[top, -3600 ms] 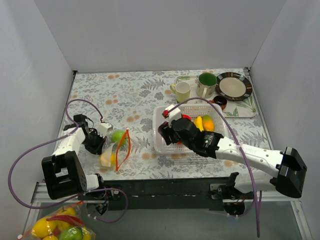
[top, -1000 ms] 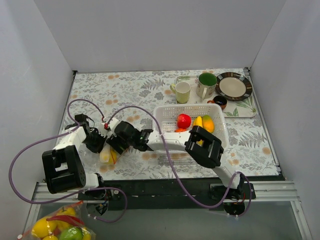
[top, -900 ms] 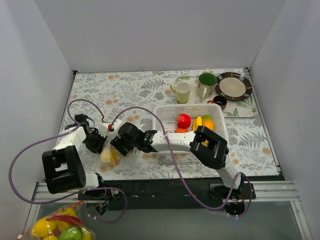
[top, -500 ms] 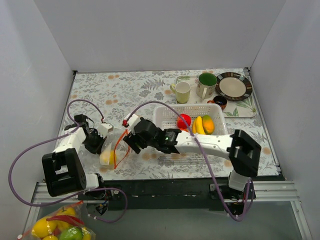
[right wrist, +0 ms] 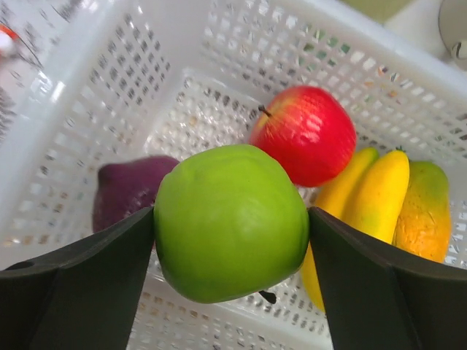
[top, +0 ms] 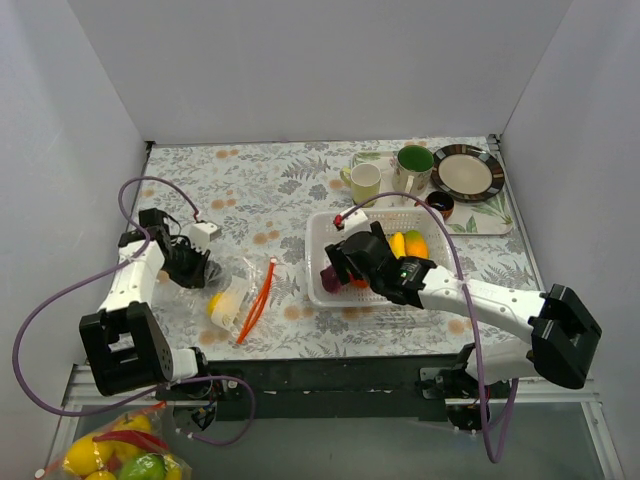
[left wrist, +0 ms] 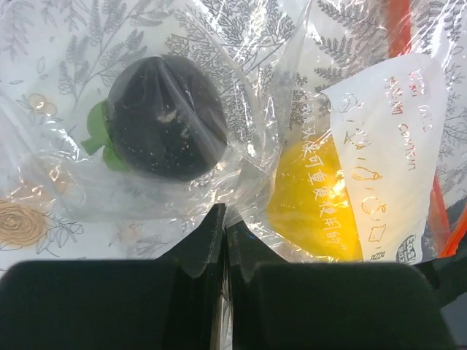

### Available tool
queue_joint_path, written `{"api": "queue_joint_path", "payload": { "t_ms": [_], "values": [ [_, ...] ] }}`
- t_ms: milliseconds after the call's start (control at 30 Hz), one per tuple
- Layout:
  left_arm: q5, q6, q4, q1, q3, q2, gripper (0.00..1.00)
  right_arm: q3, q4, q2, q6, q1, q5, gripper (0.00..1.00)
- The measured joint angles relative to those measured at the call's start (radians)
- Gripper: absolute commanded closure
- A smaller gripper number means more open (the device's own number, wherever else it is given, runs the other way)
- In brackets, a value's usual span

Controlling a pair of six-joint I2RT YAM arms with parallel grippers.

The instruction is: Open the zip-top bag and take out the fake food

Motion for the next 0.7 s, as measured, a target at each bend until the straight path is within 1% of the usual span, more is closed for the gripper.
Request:
{"api": "queue_joint_path", "payload": {
  "t_ms": [133, 300, 467, 600, 700],
  "values": [
    [0.001, -0.015, 0.009, -0.001, -0.033, 0.021, 1.0, -0.007, -0.052, 0.033, 0.011, -0.001, 0.023, 0.01],
    [-0.008, -0.023, 0.026, -0.001, -0.075, 0.041, 1.0, 0.078, -0.064, 0.042, -0.002, 0.028, 0.051, 0.01],
    [-0.034, -0.025, 0.077, -0.001, -0.111, 0.065, 1.0, 0.195, 0.005, 0.082, -0.062, 0.165, 0.079, 0.01],
    [-0.065, -0.026, 0.124, -0.001, -0.131, 0.103, 1.0, 0.248, 0.072, 0.18, -0.1, 0.272, 0.06, 0.01],
    [-0.076, -0.031, 0.153, -0.001, -0.133, 0.132, 1.0, 0.253, 0.102, 0.277, -0.108, 0.314, 0.012, 0.02]
  ]
}}
